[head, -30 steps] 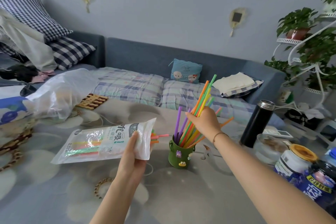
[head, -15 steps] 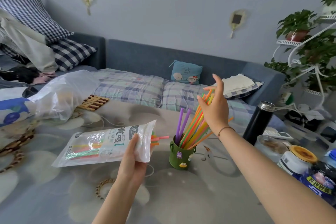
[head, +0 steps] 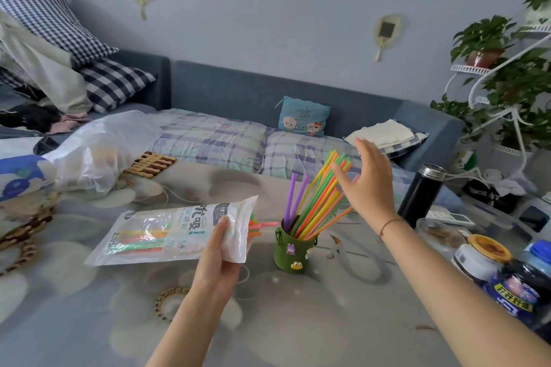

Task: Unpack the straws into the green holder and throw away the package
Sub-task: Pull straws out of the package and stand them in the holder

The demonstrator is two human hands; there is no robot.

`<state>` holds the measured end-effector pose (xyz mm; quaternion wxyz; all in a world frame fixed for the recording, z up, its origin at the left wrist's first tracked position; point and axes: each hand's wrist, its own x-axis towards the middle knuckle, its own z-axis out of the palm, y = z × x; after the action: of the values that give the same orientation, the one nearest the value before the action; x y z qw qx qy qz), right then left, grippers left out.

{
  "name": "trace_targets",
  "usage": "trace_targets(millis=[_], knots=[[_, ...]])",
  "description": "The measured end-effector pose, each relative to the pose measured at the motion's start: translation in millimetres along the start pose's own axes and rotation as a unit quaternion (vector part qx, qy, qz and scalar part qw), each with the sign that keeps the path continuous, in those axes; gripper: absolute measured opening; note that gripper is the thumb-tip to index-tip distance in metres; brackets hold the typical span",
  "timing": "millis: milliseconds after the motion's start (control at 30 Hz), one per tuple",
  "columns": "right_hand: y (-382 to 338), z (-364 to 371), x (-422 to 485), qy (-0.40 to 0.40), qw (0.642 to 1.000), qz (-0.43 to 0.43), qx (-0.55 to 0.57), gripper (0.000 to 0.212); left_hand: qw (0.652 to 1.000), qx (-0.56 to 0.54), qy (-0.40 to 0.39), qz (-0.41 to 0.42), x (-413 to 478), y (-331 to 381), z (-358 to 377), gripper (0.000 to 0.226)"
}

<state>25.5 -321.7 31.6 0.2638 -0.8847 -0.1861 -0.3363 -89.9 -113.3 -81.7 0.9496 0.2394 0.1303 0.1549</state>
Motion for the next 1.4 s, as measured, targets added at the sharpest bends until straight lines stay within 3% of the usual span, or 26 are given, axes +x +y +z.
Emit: trace_targets(millis=[100,167,233,367,433,500,567,700,767,867,933,1133,1267,1400], knots=[[-23.6,-0.8,-43.3,0.054,0.985,-0.057,0.153,0.038,1.0,0.017,0.02,-0.011,2.5,-5.8,-2.0,0.052],[-41.5,10.7,-80.9,0.036,0.953,0.02,0.299,0.022,0.999,0.037,0.026,-0.02,-0.1,-10.4,-0.3,0.049],[-55.2,30.0,-111.2,0.001,0.882,0.161,0.444,0.016,0.997,0.07,0.028,-0.013,-4.4,-15.5,2.4,0.048],[-59.9,55.0,-132.9,-0.081,0.721,0.398,0.561,0.024,0.981,0.179,0.048,0.056,-19.3,-27.0,9.2,0.041],[-59.6,57.2,-131.8,-0.105,0.612,0.466,0.63,0.035,0.962,0.252,0.038,0.101,-27.0,-31.1,15.3,0.03],[-56.5,58.8,-131.3,-0.098,0.529,0.502,0.678,0.044,0.944,0.3,0.01,0.136,-33.1,-35.2,20.0,0.02],[-53.8,61.5,-131.2,-0.087,0.497,0.511,0.696,0.043,0.929,0.331,-0.017,0.165,-34.6,-36.4,21.4,0.021],[-52.3,64.3,-133.4,-0.081,0.487,0.502,0.71,0.04,0.918,0.349,-0.03,0.186,-34.4,-33.7,24.6,0.025],[-53.3,64.4,-134.0,-0.073,0.529,0.496,0.685,0.034,0.923,0.338,-0.023,0.184,-34.6,-32.3,26.8,0.022],[-51.2,66.3,-135.1,-0.077,0.717,0.415,0.554,0.022,0.942,0.299,0.008,0.152,-35.4,-30.0,25.5,0.015],[-49.2,67.3,-136.7,-0.082,0.8,0.325,0.497,0.019,0.955,0.272,0.012,0.118,-34.8,-27.5,21.8,0.021],[-41.9,46.4,-132.5,-0.08,0.883,0.185,0.424,0.013,0.975,0.216,0.01,0.042,-26.0,-16.8,9.1,0.05],[-32.0,29.7,-125.7,-0.034,0.917,0.142,0.371,0.018,0.983,0.183,0.007,0.015,-19.8,-9.0,4.4,0.015],[-20.6,19.8,-119.0,-0.04,0.939,0.099,0.328,0.015,0.989,0.149,0.005,-0.007,-13.8,-3.6,0.2,0.019]])
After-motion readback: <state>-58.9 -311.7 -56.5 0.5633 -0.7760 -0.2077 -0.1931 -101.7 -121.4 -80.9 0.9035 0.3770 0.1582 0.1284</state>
